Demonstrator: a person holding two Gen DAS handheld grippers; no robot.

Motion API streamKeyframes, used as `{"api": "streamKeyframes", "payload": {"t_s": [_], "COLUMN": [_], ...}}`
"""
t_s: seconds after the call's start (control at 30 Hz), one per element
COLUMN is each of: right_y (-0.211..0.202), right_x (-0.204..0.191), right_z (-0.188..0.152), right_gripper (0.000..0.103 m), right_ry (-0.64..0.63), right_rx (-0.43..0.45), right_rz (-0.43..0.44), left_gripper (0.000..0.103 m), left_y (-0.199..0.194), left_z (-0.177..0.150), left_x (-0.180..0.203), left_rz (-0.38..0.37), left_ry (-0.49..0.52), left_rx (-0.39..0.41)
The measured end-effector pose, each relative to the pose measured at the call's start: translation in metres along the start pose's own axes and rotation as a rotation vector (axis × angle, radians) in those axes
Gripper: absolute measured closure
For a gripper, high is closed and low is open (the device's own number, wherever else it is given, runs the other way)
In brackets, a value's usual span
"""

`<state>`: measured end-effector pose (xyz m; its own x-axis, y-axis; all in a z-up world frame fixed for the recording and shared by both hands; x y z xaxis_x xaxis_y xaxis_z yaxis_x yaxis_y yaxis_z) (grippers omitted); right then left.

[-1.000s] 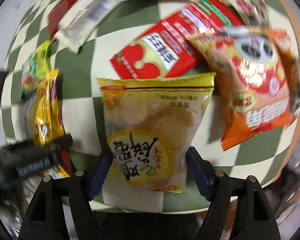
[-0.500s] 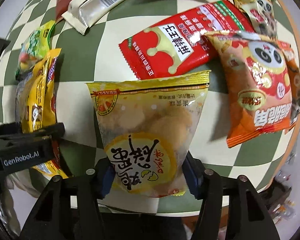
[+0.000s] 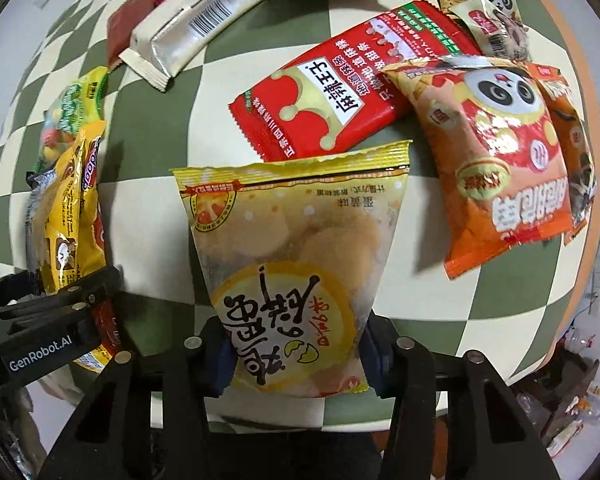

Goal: Organize snacks
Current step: 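Carry both bags into the cardboard box and open both tools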

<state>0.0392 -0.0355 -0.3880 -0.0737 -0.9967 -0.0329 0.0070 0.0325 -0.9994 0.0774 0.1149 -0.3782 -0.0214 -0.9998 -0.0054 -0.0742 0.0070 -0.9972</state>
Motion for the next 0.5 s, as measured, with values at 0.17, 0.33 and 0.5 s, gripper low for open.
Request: {"api": "streamKeyframes", "payload": {"t_s": [0.17, 0.33, 0.5], "right_y": [-0.023, -0.058, -0.124], "right_x": [0.003, 0.021, 0.042], "right_z": [-0.008, -0.004, 0.017], "right_gripper": [0.050, 0.051, 0.051], "right_ry": [-0.039, -0.070, -0.081], "right_rx": [0.015, 0.032, 0.089], "right_rz": [0.062, 0.147, 0.238], "left_gripper": [0.017, 0.017, 0.017], "left_y": [-0.020, -0.057, -0.122], "left_z": [-0.020, -0.033, -0.022], "left_x": [0.003, 0.008, 0.021], "left_rz": [-0.019, -0.047, -0.104], "left_ry": [-0.015, -0.054, -0.073], "left_rx": [0.017, 0.047, 0.138]}}
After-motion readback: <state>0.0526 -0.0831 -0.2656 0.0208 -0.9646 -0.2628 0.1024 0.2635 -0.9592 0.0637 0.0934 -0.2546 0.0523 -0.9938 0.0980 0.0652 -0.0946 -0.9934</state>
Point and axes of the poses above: each gripper's, at about its wrist camera, not at the fingertips, and y roughly the way its jaws point, x to its right, z to its top, the point moved 4 cm from there along y, roughly the way its jaws point, and after that the axes turned 3 degrees about -x, right-handed, at the moved point
